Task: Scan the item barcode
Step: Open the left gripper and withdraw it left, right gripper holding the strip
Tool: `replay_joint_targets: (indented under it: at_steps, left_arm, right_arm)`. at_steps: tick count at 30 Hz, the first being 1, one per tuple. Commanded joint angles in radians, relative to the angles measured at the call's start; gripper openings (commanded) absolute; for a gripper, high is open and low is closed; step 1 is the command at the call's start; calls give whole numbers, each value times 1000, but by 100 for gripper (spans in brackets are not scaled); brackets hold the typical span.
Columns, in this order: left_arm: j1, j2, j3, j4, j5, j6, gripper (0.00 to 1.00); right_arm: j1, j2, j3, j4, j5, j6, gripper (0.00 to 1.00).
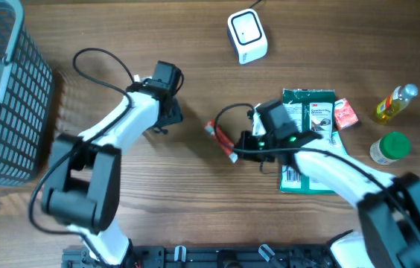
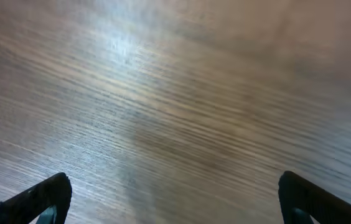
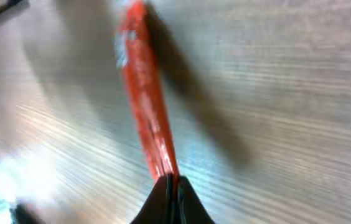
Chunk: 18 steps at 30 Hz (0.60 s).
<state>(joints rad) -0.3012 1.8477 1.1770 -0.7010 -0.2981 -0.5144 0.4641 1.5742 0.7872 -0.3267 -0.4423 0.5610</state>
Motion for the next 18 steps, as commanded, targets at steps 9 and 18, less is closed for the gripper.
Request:
replay_joint_targets:
  at_steps: [9,18]
  left_arm:
    - [242,-72,-24,47,444,256,100]
    - [312,-71,-34,57,443,257,100]
  right_arm:
    - [-47,-257,210,-302,-145,-730,4]
    - [-47,-262,210,-390,-423,-953,4]
